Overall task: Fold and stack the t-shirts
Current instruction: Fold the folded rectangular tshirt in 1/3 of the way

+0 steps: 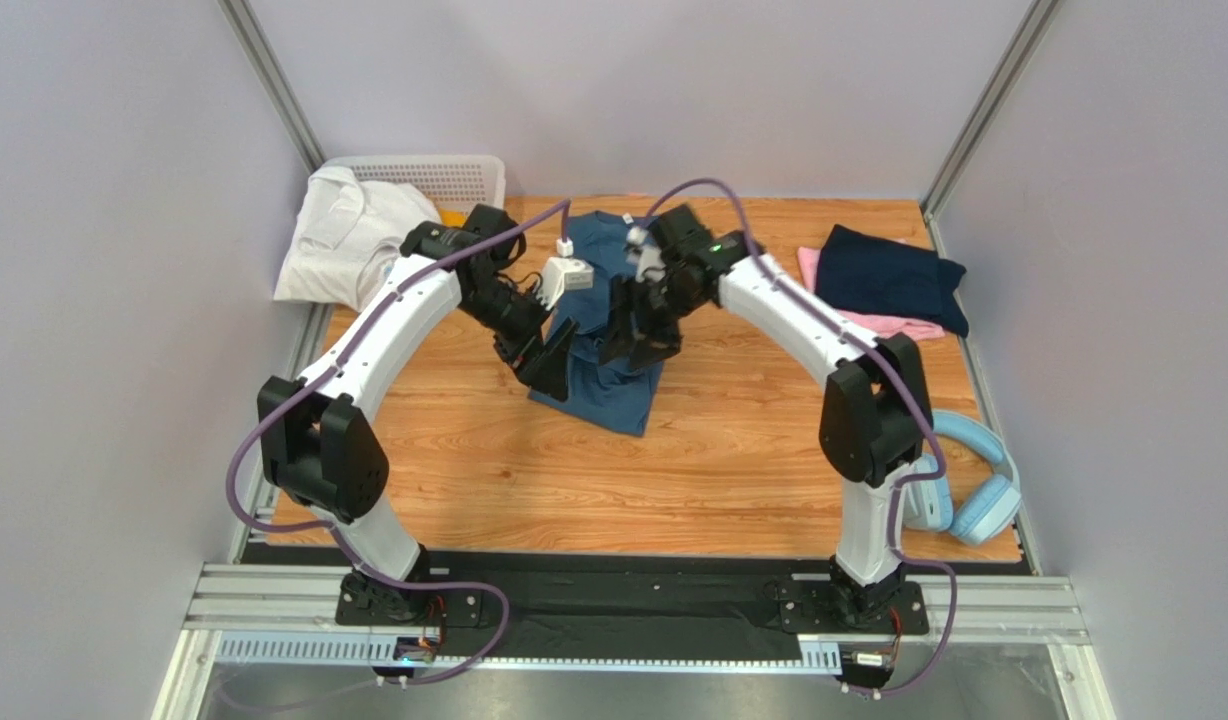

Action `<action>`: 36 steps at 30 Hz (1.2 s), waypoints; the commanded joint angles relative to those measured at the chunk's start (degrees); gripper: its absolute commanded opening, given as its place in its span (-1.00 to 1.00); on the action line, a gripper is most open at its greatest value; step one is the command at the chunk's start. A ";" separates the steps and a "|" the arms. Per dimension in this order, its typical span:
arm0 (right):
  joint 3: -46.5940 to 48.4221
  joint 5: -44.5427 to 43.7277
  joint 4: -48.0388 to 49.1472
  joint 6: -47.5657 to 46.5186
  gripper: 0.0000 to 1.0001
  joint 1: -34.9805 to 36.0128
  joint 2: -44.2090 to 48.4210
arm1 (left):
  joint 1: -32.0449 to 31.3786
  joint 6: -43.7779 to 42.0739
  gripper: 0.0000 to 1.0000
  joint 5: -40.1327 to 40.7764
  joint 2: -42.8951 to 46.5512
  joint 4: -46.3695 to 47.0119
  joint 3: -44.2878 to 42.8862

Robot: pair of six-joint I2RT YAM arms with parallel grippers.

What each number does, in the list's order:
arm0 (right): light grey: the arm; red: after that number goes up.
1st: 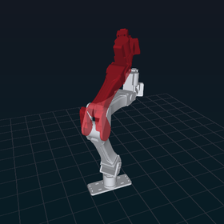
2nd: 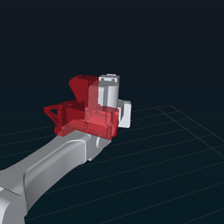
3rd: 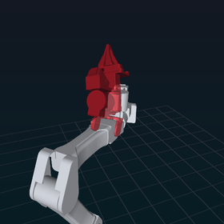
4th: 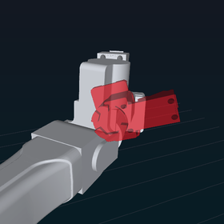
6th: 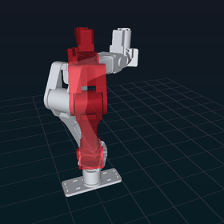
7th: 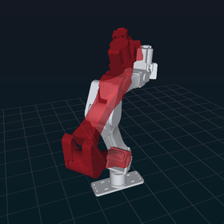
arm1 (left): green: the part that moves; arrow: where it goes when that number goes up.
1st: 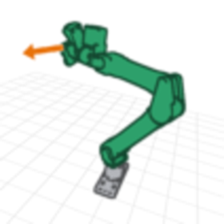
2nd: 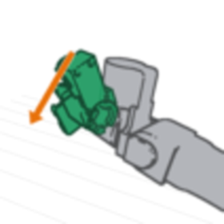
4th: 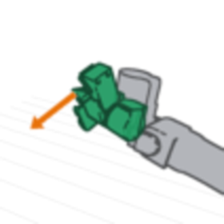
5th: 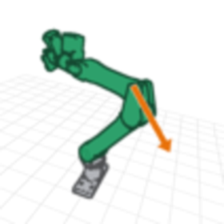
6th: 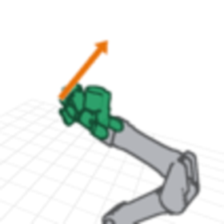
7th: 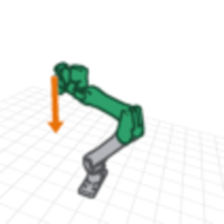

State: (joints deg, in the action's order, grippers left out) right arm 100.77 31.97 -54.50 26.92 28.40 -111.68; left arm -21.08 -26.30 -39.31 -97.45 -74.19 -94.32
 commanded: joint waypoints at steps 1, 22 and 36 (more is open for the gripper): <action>-5.32 0.56 3.25 0.15 0.15 7.45 -4.50 | 1.92 1.60 0.99 -8.67 0.24 11.94 9.84; 10.58 4.15 2.56 2.17 0.09 2.37 -19.19 | 2.01 2.83 0.99 -3.41 -6.25 39.22 18.13; 22.53 4.77 0.63 0.77 0.05 -6.24 -29.82 | 1.92 1.17 0.99 -0.68 -12.41 33.42 13.73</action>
State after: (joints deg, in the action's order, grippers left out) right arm 117.91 36.12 -53.60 28.38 25.47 -138.39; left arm -19.07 -23.44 -40.32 -109.65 -39.00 -77.58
